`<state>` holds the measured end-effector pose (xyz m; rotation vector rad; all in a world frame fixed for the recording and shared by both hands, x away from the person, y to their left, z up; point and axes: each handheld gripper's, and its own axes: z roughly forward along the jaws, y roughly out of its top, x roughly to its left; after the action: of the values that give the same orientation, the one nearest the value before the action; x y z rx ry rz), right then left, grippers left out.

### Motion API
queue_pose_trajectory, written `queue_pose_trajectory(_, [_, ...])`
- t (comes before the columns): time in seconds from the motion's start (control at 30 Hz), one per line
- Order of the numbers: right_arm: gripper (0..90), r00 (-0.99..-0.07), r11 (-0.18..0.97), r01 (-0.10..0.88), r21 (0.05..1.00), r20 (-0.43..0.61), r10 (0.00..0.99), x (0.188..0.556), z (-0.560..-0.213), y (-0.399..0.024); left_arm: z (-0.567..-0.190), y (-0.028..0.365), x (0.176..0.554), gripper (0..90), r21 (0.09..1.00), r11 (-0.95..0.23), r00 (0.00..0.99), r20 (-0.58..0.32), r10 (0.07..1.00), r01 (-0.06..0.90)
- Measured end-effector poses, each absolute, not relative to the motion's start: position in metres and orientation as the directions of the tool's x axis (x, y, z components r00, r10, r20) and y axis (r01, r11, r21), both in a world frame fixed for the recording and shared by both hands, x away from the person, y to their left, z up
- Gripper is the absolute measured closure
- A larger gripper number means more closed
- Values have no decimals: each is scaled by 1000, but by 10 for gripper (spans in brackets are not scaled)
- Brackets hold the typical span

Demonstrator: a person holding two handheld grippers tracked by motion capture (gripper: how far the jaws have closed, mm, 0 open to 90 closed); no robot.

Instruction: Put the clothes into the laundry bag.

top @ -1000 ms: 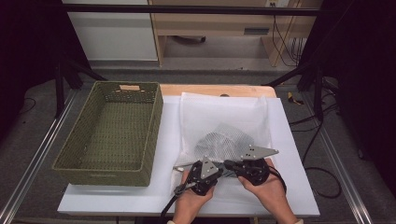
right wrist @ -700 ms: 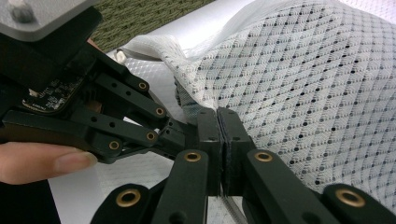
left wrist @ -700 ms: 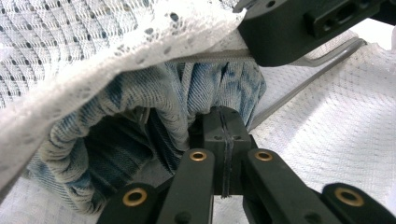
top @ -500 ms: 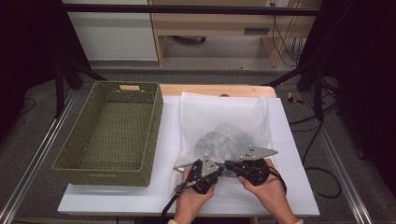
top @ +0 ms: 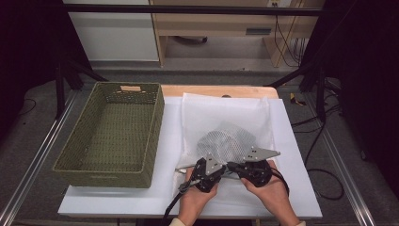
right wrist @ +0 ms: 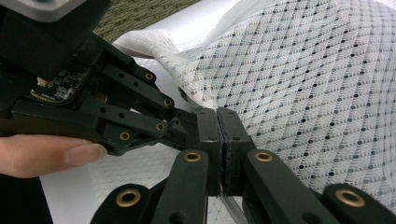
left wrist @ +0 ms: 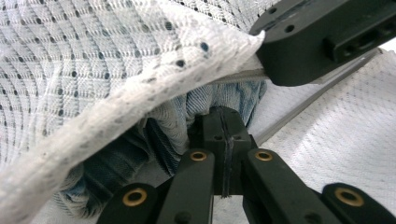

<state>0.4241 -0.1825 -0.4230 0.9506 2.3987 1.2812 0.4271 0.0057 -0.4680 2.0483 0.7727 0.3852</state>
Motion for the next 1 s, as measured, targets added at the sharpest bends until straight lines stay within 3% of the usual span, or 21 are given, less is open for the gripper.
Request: queue_pose_trajectory(1.0, [892,-750,402,430,808,71,657,425,-425,-184,-468,-2,438,900,829,-417,746,-1,666,374])
